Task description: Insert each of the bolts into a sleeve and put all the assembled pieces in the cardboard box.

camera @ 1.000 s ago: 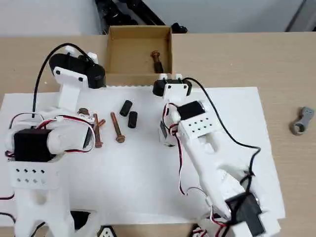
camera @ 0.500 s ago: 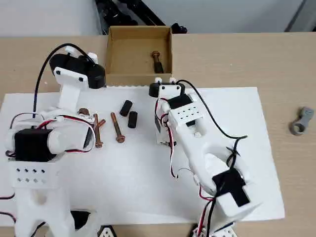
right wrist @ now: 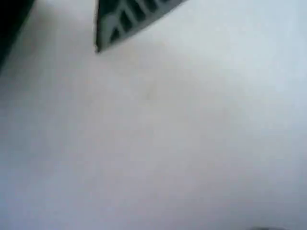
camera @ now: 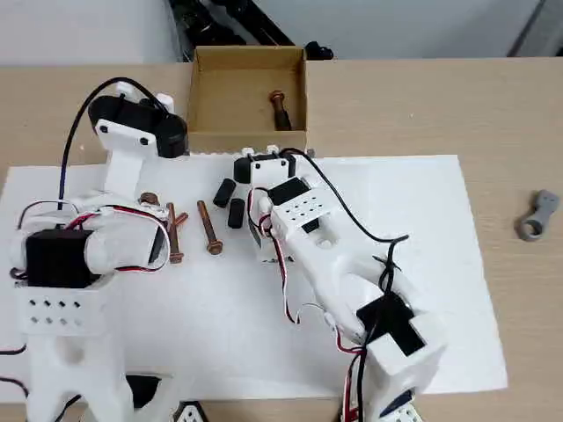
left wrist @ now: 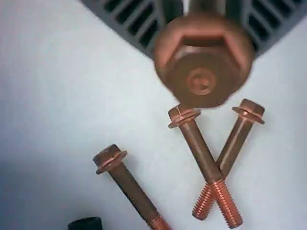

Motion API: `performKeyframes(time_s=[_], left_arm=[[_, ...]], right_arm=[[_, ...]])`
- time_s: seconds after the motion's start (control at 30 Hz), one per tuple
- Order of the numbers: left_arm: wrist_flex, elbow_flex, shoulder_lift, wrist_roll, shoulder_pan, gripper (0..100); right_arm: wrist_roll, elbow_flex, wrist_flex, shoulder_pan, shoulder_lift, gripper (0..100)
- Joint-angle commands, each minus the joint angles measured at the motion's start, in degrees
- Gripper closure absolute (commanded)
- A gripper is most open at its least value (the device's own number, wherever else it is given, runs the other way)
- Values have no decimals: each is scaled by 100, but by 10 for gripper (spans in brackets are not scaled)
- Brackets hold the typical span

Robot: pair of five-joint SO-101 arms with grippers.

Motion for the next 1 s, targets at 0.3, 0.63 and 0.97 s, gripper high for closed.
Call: performKeyframes(time_s=[0.3,0.63,0.97], left_arm=[[44,119,-167,9,9,993],[62,119,-176,9,9,993],[62,119,-176,9,9,993]], right_arm=[[-35,-167,-286,277,198,799],[-360,-158,-541,286,207,801],[-369,-149,-541,286,207,928]])
